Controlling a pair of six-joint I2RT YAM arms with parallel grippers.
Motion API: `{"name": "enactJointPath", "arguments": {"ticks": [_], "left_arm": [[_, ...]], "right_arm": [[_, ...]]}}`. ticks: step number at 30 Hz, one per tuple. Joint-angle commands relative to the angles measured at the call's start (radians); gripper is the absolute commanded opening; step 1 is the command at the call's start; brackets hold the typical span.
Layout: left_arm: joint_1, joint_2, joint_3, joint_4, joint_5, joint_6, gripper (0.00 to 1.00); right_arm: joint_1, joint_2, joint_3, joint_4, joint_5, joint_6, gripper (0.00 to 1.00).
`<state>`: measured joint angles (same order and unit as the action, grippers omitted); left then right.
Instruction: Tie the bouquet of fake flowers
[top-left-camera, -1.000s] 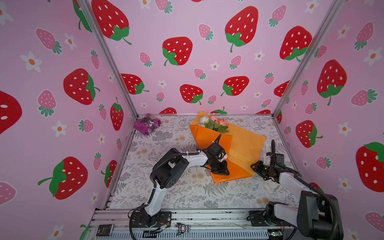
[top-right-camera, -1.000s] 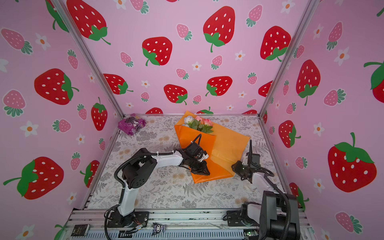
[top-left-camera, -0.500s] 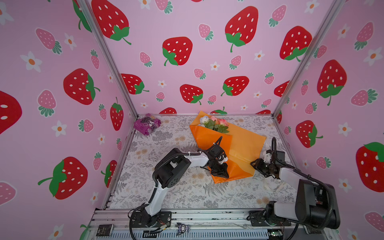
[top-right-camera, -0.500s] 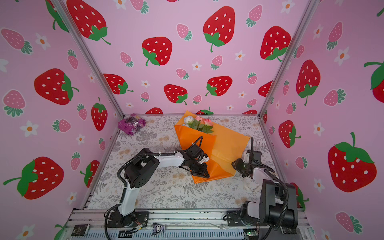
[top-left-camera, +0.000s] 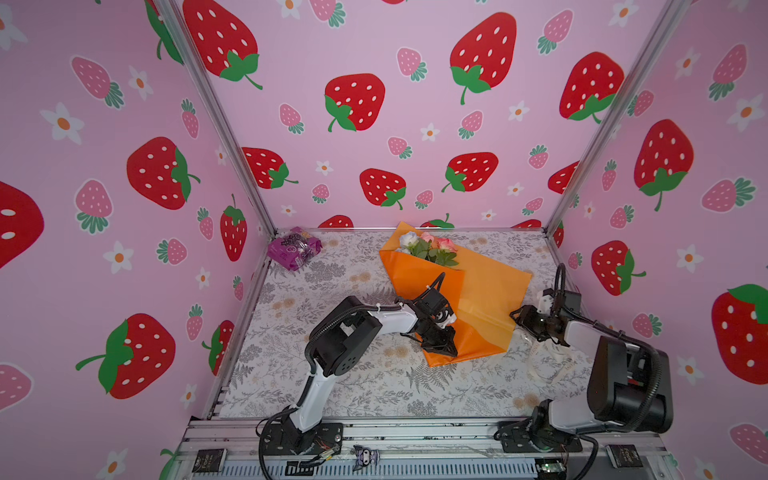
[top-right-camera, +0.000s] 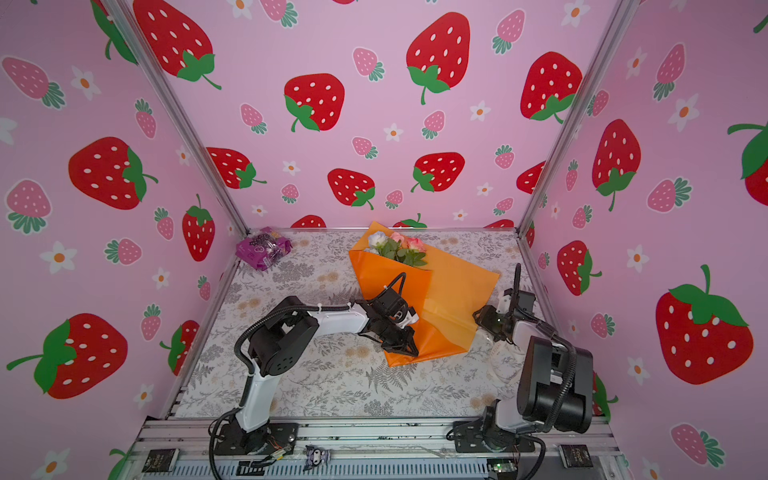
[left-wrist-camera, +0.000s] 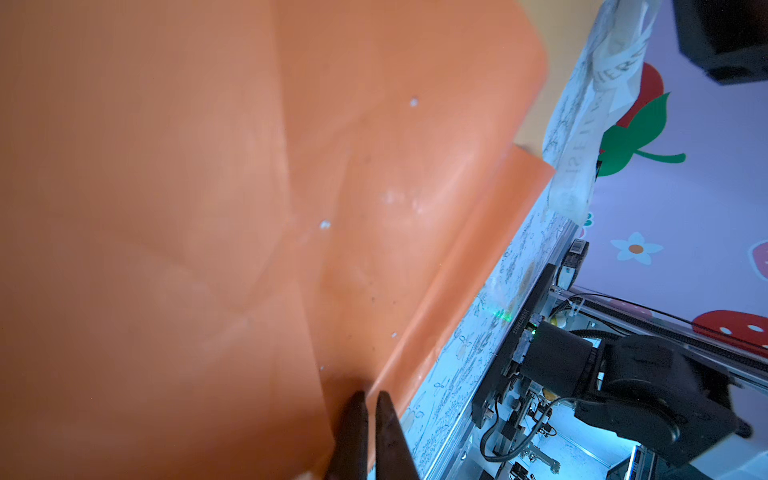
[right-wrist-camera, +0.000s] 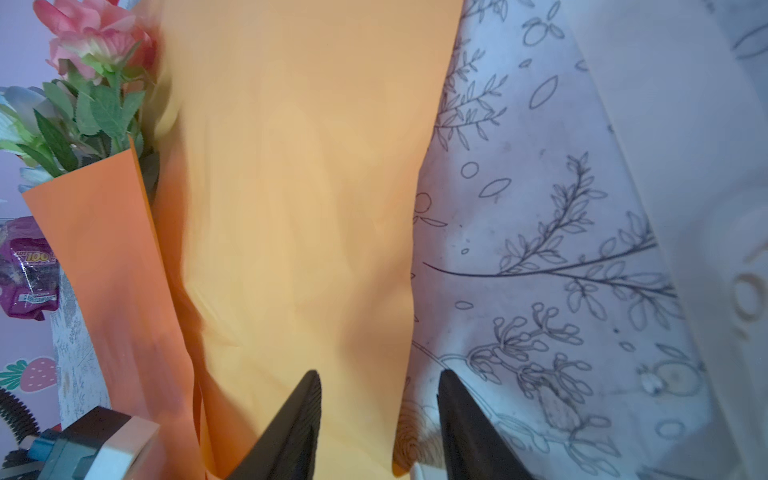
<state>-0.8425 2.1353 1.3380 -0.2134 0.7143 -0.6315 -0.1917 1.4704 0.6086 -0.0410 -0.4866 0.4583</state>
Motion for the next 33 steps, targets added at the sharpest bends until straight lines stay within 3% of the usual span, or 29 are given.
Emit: {"name": "enactJointPath", "arguments": {"ticks": [1,6,9,14,17,19,26,33], "left_arm": [[-0.004,0.028,0.018,-0.042,-0.015,0.009,0.09],[-0.004,0.033,0.024,-0.042,-0.01,0.01,0.09],[-0.004,0.034,0.021,-0.036,-0.01,0.01,0.09],[-0.004,0.034,0.018,-0.035,-0.022,0.006,0.08],[-0.004,0.031,0.016,-0.033,-0.026,0.006,0.08],[-0.004,0.03,0.021,-0.038,-0.026,0.007,0.08],[-0.004,0.026,0.017,-0.035,-0.031,0.006,0.07],[-0.004,0.025,0.016,-0.034,-0.035,0.003,0.07]], "right_arm": [[-0.008,0.022,0.005,0.046,-0.071,-0.036,0.49],[-0.009,0.099,-0.004,0.143,-0.239,-0.02,0.47],[-0.009,0.111,-0.026,0.21,-0.274,0.0,0.45],[-0.009,0.046,-0.062,0.303,-0.343,0.06,0.26],[-0.009,0.008,-0.06,0.299,-0.353,0.065,0.21],[-0.009,-0.006,-0.055,0.294,-0.368,0.068,0.21],[-0.009,-0.029,-0.056,0.286,-0.416,0.088,0.41],[-0.009,-0.075,-0.113,0.443,-0.447,0.21,0.49]]}}
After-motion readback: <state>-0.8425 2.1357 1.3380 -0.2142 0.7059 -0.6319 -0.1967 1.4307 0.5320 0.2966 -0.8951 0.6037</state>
